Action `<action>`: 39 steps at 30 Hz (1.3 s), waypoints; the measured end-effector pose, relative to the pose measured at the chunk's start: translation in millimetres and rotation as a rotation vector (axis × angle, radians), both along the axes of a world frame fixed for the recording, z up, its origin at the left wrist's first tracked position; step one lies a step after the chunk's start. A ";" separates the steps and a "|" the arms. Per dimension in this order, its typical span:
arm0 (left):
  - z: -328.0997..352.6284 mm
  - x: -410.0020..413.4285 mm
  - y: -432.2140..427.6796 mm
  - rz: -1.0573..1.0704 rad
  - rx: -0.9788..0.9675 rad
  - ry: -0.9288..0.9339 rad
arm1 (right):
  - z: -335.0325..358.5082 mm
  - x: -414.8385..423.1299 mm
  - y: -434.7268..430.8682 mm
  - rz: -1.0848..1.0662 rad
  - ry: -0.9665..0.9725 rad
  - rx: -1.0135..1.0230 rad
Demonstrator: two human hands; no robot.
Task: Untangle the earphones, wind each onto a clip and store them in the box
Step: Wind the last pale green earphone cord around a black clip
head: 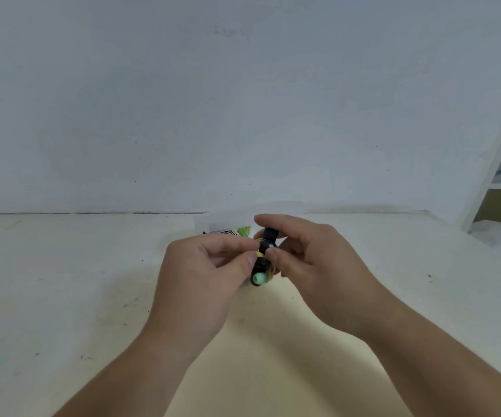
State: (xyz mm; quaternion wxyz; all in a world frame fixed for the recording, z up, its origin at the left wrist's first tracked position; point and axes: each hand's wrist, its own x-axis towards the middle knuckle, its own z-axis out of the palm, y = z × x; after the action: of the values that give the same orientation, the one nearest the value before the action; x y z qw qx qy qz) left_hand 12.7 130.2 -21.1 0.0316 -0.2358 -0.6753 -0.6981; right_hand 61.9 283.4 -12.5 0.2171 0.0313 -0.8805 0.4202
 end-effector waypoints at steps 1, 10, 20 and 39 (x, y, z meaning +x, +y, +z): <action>-0.2 0.0 0.2 0.008 0.002 -0.031 | -1.3 -0.5 -0.5 0.003 -0.008 0.013; -1.8 -1.8 -0.9 0.032 0.068 -0.214 | -3.6 -2.0 0.1 0.007 -0.058 0.087; -2.2 -3.6 -1.5 0.025 0.034 -0.251 | -4.1 -4.3 0.3 0.037 -0.081 0.007; 2.7 -8.4 -5.8 -0.068 -0.059 -0.356 | -2.9 -5.4 8.8 0.072 -0.172 0.021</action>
State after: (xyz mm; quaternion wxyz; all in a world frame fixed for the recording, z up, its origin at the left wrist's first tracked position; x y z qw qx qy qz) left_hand 4.3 124.4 -18.4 -0.1189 -0.1320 -0.6819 -0.7095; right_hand 56.5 292.2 -15.4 0.1253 0.0291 -0.8986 0.4195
